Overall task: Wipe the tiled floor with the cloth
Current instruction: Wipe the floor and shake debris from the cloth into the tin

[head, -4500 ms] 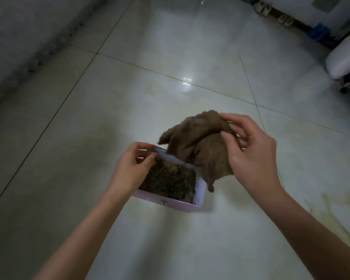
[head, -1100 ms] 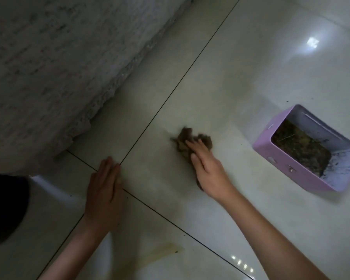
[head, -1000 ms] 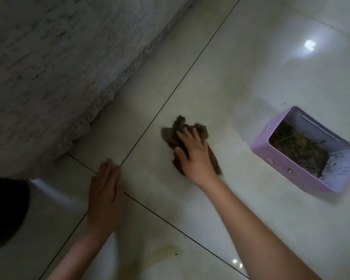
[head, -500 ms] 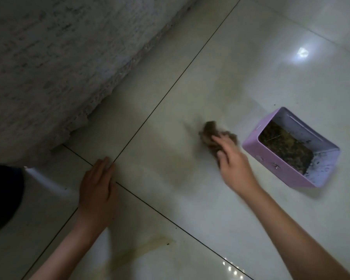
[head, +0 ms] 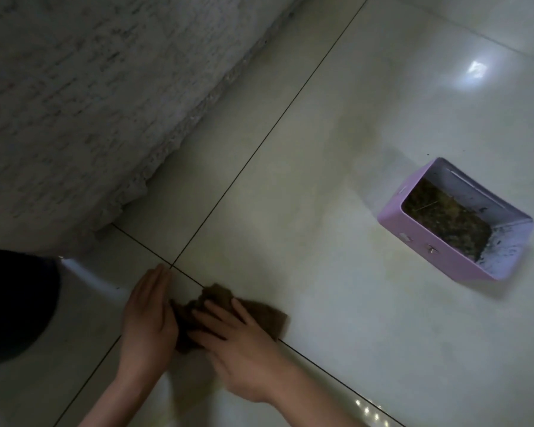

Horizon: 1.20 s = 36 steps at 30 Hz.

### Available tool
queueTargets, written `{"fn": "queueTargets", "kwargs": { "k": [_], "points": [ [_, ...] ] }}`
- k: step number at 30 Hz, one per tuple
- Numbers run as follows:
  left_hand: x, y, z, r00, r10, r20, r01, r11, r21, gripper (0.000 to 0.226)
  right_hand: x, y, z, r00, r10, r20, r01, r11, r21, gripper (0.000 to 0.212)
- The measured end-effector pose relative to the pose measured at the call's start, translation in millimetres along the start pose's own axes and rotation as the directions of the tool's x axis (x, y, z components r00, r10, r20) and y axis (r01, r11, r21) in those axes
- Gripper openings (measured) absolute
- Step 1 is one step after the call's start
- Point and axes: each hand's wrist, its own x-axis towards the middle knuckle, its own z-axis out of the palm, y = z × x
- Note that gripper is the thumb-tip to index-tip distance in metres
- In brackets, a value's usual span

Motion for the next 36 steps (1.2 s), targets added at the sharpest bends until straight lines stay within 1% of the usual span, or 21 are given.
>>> {"fn": "queueTargets", "kwargs": {
  "k": [2,4,5,6,9,11,12,13,15,16,17,18,20,23,25,27,30,32,33,34,36],
  "points": [
    [-3.6,2.6,0.7,1.0,-0.014,0.02,0.014,1.0,-0.011,0.056,-16.3,3.4,-3.8,0.998,0.008,0.059,-0.005,0.998,-0.066,0.051],
    [-6.0,8.7,1.0,1.0,0.001,0.015,-0.001,1.0,-0.02,0.054,-25.8,1.8,-10.1,0.998,0.007,0.064,-0.003,0.998,-0.07,0.05],
    [-7.0,12.7,0.5,1.0,0.012,0.012,-0.012,1.0,-0.027,0.052,-29.9,1.4,-12.8,0.999,-0.012,0.049,0.017,0.995,-0.103,0.048],
    [-8.5,16.7,-0.1,1.0,0.017,0.011,-0.016,0.999,-0.039,0.051,-34.2,0.7,-15.6,1.0,-0.022,0.003,0.022,0.99,-0.137,0.045],
    [-11.8,27.2,-2.2,1.0,0.011,0.018,-0.01,0.996,-0.09,0.051,-52.7,0.8,-20.0,0.994,0.01,-0.111,-0.03,0.984,-0.175,0.037],
    [-14.2,33.6,-2.0,0.999,0.032,0.031,-0.029,0.995,-0.099,0.051,-60.7,5.5,-15.5,0.988,0.075,-0.133,-0.096,0.983,-0.156,0.029],
    [-15.1,37.1,-1.4,0.998,0.048,0.039,-0.044,0.994,-0.096,0.051,-63.3,7.2,-11.8,0.975,0.15,-0.162,-0.167,0.981,-0.099,0.026],
    [-15.3,41.2,-0.3,0.997,0.056,0.048,-0.052,0.994,-0.094,0.051,-65.2,8.3,-10.5,0.945,0.254,-0.206,-0.264,0.964,-0.02,0.027],
    [-14.6,52.4,2.6,0.995,0.071,0.07,-0.063,0.992,-0.114,0.051,-69.0,7.7,-17.3,0.833,0.473,-0.287,-0.416,0.877,0.239,0.034],
    [-13.5,59.7,4.5,0.992,0.091,0.084,-0.08,0.989,-0.126,0.05,-70.9,7.4,-27.7,0.769,0.555,-0.317,-0.438,0.819,0.371,0.037],
    [-11.7,67.7,6.5,0.988,0.12,0.097,-0.107,0.985,-0.135,0.046,-73.7,8.8,-41.9,0.711,0.61,-0.35,-0.427,0.77,0.475,0.039],
    [-9.2,76.1,8.7,0.982,0.155,0.106,-0.139,0.98,-0.145,0.041,-78.4,11.7,-59.5,0.66,0.652,-0.374,-0.407,0.728,0.551,0.043],
    [-1.1,95.1,13.1,0.964,0.234,0.123,-0.214,0.964,-0.159,0.039,-92.6,17.1,-101.2,0.59,0.706,-0.392,-0.366,0.667,0.649,0.051],
    [15.5,132.4,19.4,0.924,0.34,0.175,-0.315,0.936,-0.155,0.038,-119.8,23.2,-165.7,0.511,0.709,-0.487,-0.287,0.674,0.68,0.051],
    [26.7,161.6,25.3,0.895,0.403,0.193,-0.375,0.912,-0.168,0.036,-137.0,30.5,-201.0,0.442,0.72,-0.535,-0.267,0.675,0.687,0.049],
    [36.2,192.0,33.1,0.865,0.46,0.202,-0.43,0.885,-0.175,0.036,-152.6,40.8,-228.6,0.378,0.742,-0.553,-0.26,0.659,0.706,0.048],
    [48.4,233.3,48.1,0.812,0.537,0.229,-0.506,0.843,-0.182,0.039,-167.5,61.8,-260.3,0.322,0.799,-0.508,-0.287,0.594,0.752,0.04],
    [55.9,257.5,58.3,0.785,0.567,0.25,-0.537,0.824,-0.182,0.04,-172.8,73.3,-277.8,0.24,0.848,-0.472,-0.302,0.527,0.794,0.035],
    [59.8,268.8,63.3,0.774,0.58,0.256,-0.549,0.815,-0.188,0.041,-174.4,78.8,-284.5,0.195,0.854,-0.482,-0.305,0.52,0.798,0.034],
    [63.7,278.1,67.9,0.769,0.59,0.247,-0.555,0.807,-0.201,0.041,-174.1,83.8,-290.1,0.168,0.846,-0.505,-0.311,0.532,0.788,0.034],
    [71.7,293.5,75.6,0.77,0.605,0.202,-0.562,0.793,-0.235,0.041,-170.9,87.6,-299.2,0.172,0.844,-0.508,-0.392,0.532,0.751,0.042]
  ]
}}
